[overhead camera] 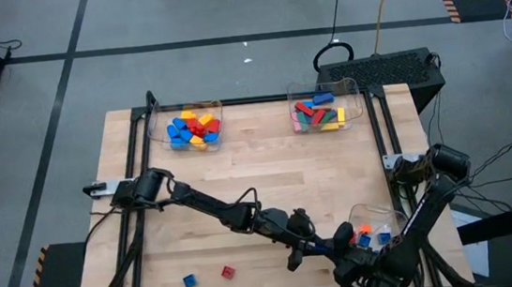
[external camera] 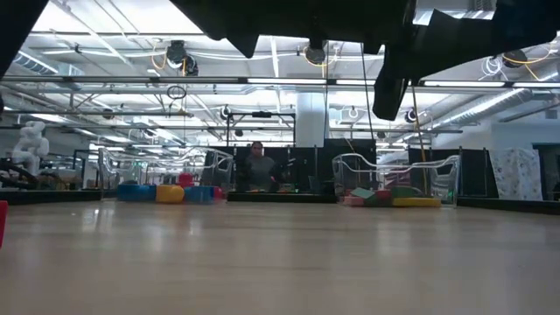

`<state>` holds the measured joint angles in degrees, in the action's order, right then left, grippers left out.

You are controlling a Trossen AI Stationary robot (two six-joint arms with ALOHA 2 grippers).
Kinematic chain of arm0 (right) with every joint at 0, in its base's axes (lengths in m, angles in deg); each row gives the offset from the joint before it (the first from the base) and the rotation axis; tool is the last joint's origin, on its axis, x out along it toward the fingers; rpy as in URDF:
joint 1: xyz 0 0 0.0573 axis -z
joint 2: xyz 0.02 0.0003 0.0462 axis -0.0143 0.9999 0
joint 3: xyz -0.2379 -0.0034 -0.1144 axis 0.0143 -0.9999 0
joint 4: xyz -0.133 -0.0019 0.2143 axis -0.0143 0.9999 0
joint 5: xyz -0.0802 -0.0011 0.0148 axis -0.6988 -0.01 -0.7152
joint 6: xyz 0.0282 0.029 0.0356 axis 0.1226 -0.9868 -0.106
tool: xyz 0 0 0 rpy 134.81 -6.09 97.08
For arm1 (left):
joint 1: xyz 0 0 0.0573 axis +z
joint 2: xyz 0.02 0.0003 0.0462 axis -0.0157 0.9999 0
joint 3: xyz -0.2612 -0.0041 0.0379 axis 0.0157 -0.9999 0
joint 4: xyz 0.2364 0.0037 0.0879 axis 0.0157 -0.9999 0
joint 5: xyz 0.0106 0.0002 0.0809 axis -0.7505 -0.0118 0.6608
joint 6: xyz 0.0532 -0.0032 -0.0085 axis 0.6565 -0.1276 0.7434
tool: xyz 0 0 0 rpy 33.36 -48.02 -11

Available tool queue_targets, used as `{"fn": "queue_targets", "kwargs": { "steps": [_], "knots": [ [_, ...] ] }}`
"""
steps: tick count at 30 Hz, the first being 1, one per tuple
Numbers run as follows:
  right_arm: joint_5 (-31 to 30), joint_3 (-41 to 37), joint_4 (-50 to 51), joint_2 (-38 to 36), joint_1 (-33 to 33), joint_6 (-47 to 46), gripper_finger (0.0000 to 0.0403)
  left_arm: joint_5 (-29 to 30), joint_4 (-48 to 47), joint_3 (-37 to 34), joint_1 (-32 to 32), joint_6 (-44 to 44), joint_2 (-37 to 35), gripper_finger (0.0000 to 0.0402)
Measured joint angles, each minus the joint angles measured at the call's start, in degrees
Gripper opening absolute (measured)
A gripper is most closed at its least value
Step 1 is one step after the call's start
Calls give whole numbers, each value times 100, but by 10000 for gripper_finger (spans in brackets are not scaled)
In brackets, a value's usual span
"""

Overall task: Sort blocks by size
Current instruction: Put the 4 stud blue game piece into the bottom transparent bin

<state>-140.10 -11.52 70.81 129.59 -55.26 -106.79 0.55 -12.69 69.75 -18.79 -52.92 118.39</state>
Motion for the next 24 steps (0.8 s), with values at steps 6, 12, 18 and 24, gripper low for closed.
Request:
{"fn": "queue_targets", "kwargs": {
  "steps": [6, 12, 18, 24],
  "knots": [
    [84, -1, 3, 0, 1, 117, 68, -145, 21, 0, 4, 42, 0, 216],
    [183, 152, 222, -132, -77, -304, 68, -1536, -479, 2, 201, 29, -195, 272],
    [1108, 1265, 2421, -277, -245, -2733, 68, -932, -2000, 5, 129, 612, -723, 276],
    [3026, 1723, 4031, -396, -596, -4991, 68, 1252, -3826, 7, -371, 1471, -1303, 277]
  ]
}}
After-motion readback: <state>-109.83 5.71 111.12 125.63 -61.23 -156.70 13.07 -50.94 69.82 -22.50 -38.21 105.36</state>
